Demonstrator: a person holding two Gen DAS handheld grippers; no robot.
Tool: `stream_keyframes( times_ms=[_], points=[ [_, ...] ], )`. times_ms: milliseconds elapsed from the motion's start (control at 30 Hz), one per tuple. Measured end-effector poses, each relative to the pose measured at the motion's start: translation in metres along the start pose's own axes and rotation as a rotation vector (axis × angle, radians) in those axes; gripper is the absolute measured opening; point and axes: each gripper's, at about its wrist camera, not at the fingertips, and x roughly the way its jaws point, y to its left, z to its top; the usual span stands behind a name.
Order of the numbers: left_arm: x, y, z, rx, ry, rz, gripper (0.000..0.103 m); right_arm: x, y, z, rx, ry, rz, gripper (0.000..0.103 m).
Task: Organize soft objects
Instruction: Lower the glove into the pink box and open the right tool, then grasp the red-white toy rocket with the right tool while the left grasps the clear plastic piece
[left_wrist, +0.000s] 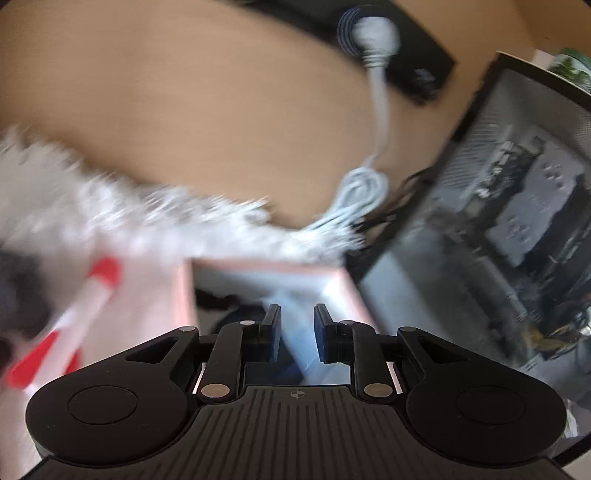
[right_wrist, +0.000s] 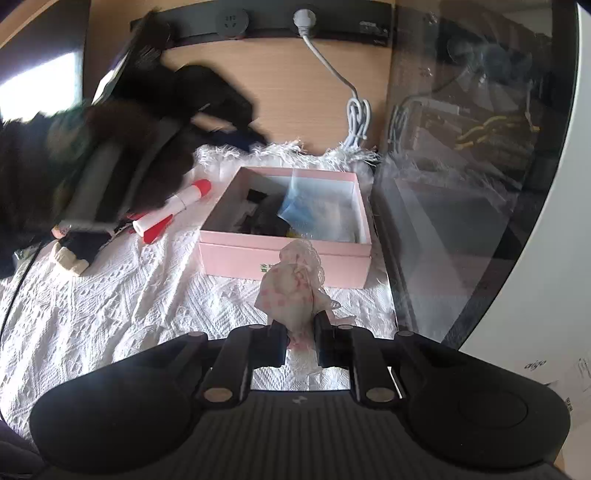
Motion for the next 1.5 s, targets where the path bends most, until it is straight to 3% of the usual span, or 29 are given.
stream_keyframes(
  times_ms=[167,267,367,467,567,733,867,967,1033,1167,1267,1333,1400,1500],
  points=[
    [-0.038,0.049,-0.035,-0.114,0.061,0.044,0.021,0.005,-0.001,0.02,-0.021,-0.038,0.005,0.014],
    [-0.073,0.067,-0.065,-0.099,0.08,0.085,0.021,0.013,0.0,0.063,-0.035,-0.109,0.014,0.014],
    [-0.108,0.079,-0.093,-0.061,0.096,0.199,0.021,0.039,0.001,0.109,-0.022,-0.152,0.051,0.014],
    [-0.137,0.102,-0.121,-0.105,0.092,0.251,0.021,0.094,0.0,0.151,0.082,-0.094,0.141,0.014],
    [-0.158,0.125,-0.141,-0.168,0.133,0.284,0.021,0.159,0.007,0.17,0.153,-0.021,0.14,0.014],
    [-0.18,0.148,-0.161,-0.219,0.142,0.301,0.021,0.254,0.015,0.161,0.253,0.157,0.147,0.014],
    [-0.183,0.147,-0.172,-0.201,0.151,0.239,0.021,0.284,0.026,0.149,0.255,0.221,0.15,0.014],
    [-0.175,0.142,-0.174,-0.151,0.159,0.208,0.021,0.295,0.044,0.151,0.155,0.253,0.13,0.015],
    [-0.169,0.141,-0.17,-0.131,0.14,0.185,0.021,0.297,0.05,0.155,0.129,0.269,0.1,0.025],
    [-0.15,0.138,-0.152,-0.081,0.114,0.147,0.021,0.272,0.054,0.161,0.075,0.224,0.065,0.066],
    [-0.137,0.137,-0.143,-0.036,0.121,0.166,0.021,0.232,0.061,0.16,0.022,0.104,0.026,0.066],
    [-0.131,0.137,-0.14,-0.001,0.135,0.196,0.021,0.21,0.069,0.162,-0.003,0.053,0.043,0.068],
    [-0.133,0.141,-0.14,0.004,0.142,0.207,0.021,0.2,0.081,0.168,0.011,0.039,0.106,0.071],
    [-0.145,0.146,-0.14,-0.015,0.136,0.2,0.021,0.212,0.111,0.172,0.037,0.09,0.22,0.071]
  ],
)
